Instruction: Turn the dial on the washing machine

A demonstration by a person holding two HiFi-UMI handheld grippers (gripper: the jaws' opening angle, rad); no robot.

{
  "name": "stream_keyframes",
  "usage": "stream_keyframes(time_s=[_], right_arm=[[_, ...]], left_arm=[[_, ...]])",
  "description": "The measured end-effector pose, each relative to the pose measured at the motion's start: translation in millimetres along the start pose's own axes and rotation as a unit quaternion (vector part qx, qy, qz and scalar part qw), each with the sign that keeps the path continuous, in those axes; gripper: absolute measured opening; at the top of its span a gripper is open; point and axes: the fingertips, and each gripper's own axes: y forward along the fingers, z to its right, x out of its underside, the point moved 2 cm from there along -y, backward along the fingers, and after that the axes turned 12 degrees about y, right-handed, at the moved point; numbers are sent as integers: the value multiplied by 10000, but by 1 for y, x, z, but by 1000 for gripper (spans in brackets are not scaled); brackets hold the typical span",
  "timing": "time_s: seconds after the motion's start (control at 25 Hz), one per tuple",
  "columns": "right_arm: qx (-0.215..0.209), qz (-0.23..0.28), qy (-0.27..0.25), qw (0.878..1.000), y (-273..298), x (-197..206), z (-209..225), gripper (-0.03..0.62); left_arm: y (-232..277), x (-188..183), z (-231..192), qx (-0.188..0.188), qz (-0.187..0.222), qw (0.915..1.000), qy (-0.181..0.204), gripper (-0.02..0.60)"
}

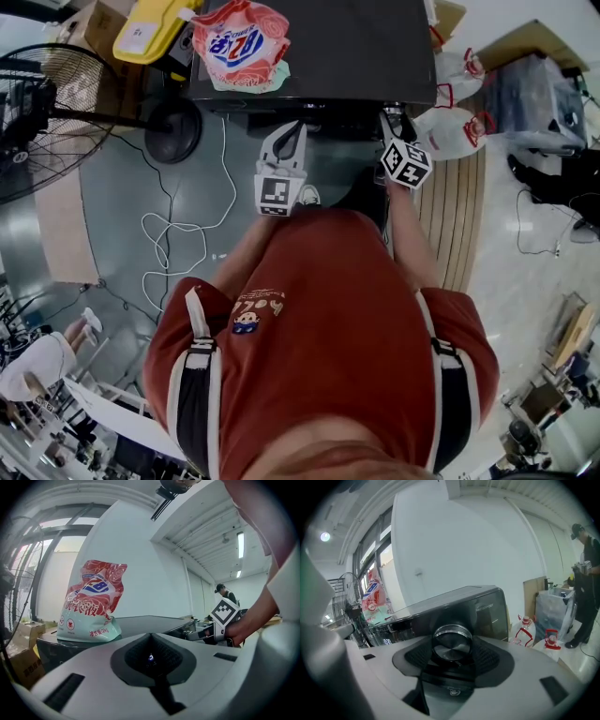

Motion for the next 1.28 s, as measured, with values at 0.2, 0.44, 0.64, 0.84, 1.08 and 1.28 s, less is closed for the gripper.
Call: stream_keyframes(time_s=[0.2, 0.44, 0.64, 0.84, 1.08, 1.28], right_arm=[[-4, 6, 21, 10000, 1, 0, 0, 275], [-55, -33, 95, 9999, 1, 1, 1, 275], [-246, -24, 621, 9978, 2, 1, 4, 274], [-595, 47, 1643, 9846, 1, -1, 8, 273], [-757, 69, 2166, 9733, 1, 1, 11, 273], [-975, 193, 2925, 9511, 2, 1, 13, 273]], left_arm=[[0, -1, 2, 57, 32, 10000, 18, 9], [0, 0, 1, 39, 16, 10000, 25, 9], [1, 0, 0, 32, 18, 10000, 39, 9], [1, 0, -1, 35, 29, 10000, 26, 9], [2, 1, -1, 58, 37, 10000, 17, 9], [3, 2, 0, 86, 35, 9999, 43, 9]])
